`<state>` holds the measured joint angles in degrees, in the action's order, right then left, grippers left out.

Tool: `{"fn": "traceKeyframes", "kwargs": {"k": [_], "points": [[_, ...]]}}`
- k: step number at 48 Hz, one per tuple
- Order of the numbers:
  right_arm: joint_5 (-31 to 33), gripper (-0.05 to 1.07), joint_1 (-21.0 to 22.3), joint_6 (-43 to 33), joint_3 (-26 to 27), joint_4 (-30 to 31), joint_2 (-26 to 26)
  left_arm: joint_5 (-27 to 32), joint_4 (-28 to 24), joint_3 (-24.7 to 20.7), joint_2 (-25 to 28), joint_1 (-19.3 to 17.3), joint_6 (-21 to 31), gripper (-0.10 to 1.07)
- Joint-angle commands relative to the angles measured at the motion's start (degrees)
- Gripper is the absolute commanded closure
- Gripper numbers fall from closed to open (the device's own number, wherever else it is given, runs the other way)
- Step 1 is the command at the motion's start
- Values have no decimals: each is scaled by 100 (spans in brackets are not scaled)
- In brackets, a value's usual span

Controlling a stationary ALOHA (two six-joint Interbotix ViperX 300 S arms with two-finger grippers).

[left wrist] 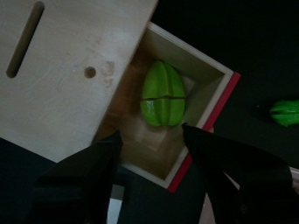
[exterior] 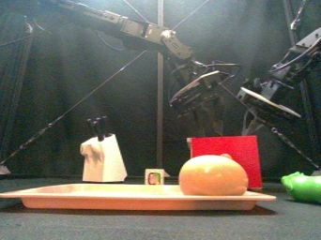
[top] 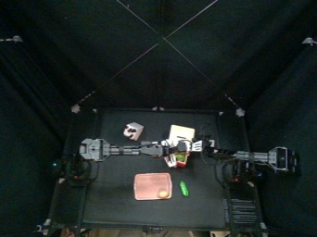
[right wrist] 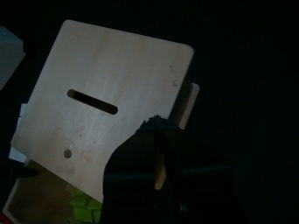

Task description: Put starfruit in drawer

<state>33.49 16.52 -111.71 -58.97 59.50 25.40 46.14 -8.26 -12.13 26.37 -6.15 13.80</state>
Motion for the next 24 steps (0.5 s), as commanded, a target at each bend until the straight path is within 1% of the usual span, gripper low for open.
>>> {"fn": "traceKeyframes", "kwargs": {"k": [1,16,24], "points": [[35,82,88,0,-70,-62,-35,-44,18,-202,-202,9,26,7],[35,82,79,0,-70,-53,-9,-53,70,-202,-237,18,79,7],[35,82,79,0,-70,-62,-9,-105,185,-202,-334,18,88,7]]}}
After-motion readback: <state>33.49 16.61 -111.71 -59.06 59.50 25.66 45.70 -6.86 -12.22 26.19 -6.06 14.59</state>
